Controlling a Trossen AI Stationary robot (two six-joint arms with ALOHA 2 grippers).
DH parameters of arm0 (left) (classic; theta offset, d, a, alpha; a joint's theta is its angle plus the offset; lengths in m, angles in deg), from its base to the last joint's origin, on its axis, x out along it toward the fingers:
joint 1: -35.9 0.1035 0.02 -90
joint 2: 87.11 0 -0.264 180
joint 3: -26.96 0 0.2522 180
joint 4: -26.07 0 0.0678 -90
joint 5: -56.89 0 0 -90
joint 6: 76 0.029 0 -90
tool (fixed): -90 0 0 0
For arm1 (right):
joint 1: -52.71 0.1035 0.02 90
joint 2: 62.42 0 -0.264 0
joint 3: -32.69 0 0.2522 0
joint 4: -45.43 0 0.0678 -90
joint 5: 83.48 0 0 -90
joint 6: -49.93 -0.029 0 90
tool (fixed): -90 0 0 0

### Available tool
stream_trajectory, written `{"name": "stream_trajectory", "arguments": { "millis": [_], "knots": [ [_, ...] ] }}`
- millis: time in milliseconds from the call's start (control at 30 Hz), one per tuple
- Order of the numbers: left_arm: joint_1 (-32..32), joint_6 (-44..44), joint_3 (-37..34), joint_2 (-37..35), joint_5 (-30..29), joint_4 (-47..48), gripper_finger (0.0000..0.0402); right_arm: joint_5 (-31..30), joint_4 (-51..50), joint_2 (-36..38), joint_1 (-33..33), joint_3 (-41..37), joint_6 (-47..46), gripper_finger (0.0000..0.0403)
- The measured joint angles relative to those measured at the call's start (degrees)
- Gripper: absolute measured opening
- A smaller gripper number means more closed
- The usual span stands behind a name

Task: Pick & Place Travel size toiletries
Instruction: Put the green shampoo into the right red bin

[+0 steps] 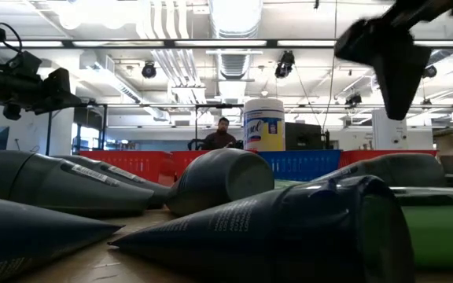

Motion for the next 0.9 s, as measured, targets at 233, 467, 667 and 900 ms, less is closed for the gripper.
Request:
{"name": "stream_trajectory", "arguments": {
  "millis": [233, 467, 667, 900],
  "knots": [
    [0.00, -0.02, -0.01, 0.00, -0.03, -0.01, 0.0142, -3.71, 6.16, -3.85, 4.56, 2.14, -0.64, 0.0317],
    [-0.02, 0.00, 0.00, 0.07, -0.02, -0.01, 0.0142, -3.29, 8.98, -9.73, 6.42, 6.29, -1.76, 0.0355],
    [-0.02, 0.00, 0.00, 0.11, -0.02, -0.01, 0.0142, -4.31, 9.04, -12.46, 6.16, 7.89, -9.05, 0.0347],
    [-0.02, 0.00, -0.01, 0.11, -0.01, 0.00, 0.0143, -2.43, 9.63, -15.32, 6.14, 7.93, -10.80, 0.0310]
  ]
}}
